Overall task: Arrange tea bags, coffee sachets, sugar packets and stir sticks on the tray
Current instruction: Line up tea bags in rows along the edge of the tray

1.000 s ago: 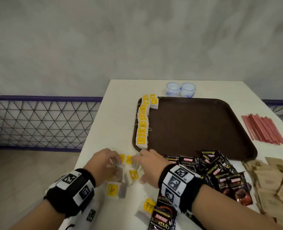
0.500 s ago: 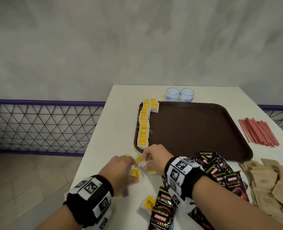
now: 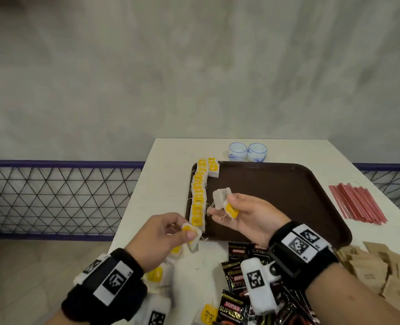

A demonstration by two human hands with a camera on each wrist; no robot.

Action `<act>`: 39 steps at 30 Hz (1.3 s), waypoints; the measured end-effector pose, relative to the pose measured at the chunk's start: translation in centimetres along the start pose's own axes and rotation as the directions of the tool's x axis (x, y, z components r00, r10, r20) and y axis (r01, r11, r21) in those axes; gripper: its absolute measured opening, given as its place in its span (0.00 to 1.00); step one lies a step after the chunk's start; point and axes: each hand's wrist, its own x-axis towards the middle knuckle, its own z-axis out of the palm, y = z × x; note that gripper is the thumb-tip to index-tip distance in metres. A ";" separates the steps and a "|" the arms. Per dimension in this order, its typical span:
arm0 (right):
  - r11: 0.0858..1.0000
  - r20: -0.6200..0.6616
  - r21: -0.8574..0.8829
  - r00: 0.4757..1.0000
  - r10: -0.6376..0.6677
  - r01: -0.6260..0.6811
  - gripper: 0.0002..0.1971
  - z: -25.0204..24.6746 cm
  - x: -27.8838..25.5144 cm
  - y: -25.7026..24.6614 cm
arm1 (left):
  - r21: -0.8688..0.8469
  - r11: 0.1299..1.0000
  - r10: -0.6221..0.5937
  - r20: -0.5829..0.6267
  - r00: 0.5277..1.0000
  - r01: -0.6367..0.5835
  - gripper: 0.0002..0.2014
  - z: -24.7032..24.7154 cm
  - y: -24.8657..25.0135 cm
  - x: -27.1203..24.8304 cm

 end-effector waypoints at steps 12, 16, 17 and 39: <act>0.993 -0.078 -0.074 0.993 0.089 -0.095 0.08 -1.3 2.2 -1.5 | -0.275 0.959 -0.096 -0.088 0.991 0.068 0.06 1.2 4.3 6.3; 0.957 -0.087 -0.289 0.996 -0.020 -0.006 0.14 -2.2 2.9 -1.6 | -0.365 0.927 -0.135 -0.115 0.984 0.084 0.05 2.0 4.3 7.7; 0.944 -0.067 -0.327 0.996 -0.052 0.027 0.09 -2.3 3.0 -1.6 | -0.350 0.933 -0.133 -0.119 0.984 0.084 0.05 2.1 4.2 8.1; 0.489 -0.419 -0.807 0.904 -0.081 -0.331 0.13 -7.8 22.1 -4.9 | 0.125 0.989 -0.037 -0.308 0.951 0.079 0.06 -2.3 0.0 9.7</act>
